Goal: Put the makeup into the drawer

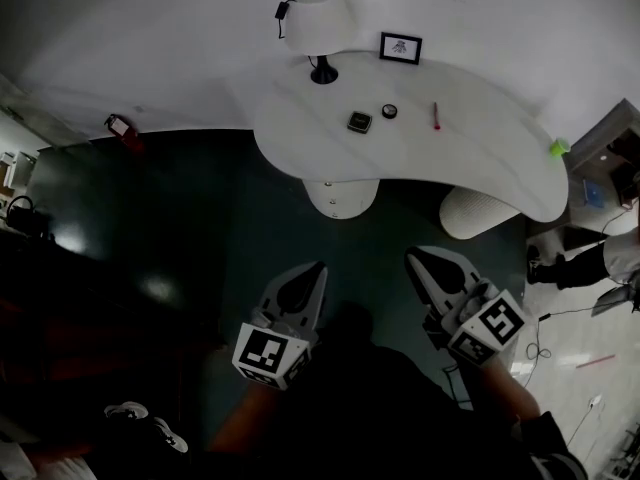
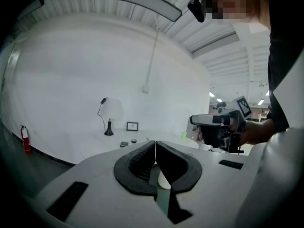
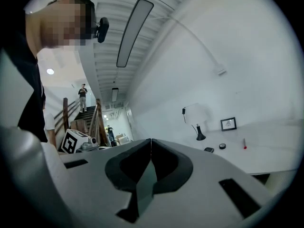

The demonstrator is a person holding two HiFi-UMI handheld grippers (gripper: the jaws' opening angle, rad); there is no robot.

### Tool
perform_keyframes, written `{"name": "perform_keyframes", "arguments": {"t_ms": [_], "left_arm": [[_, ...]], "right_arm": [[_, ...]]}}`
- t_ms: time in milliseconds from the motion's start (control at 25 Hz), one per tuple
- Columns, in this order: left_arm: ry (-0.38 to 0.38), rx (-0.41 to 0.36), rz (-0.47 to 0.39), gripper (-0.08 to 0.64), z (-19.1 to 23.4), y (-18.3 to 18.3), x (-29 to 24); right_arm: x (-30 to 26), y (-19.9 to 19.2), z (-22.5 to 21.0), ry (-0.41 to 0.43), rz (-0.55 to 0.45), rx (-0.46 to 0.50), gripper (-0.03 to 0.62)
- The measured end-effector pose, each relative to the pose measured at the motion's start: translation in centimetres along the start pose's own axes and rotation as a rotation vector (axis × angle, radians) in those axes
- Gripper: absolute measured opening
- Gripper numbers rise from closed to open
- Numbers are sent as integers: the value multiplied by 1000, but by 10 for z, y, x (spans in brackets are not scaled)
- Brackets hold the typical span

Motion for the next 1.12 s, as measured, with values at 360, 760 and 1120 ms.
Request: {"name": "perform_keyframes", "arguments": {"t_ms": [360, 760, 1120], "left_arm": [[17, 36, 48, 9, 55, -27, -59], [36, 20, 32, 9, 143, -58, -88], [25, -34, 81, 11, 208, -141, -130]], "right_arm": [[-72, -14, -50, 2, 69, -44, 17], [-166, -33, -78, -13, 130, 5, 17], [-212, -73, -98, -16, 123, 1, 17]]}}
Point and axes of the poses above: the fingertips, and each gripper's own axes: x backward along the fingers, z to its left, y out of its top, the point moved 6 cm from there along x, backward along the fingers, and after that the axes turned 1 degree about -z, right-handed, at the moved point
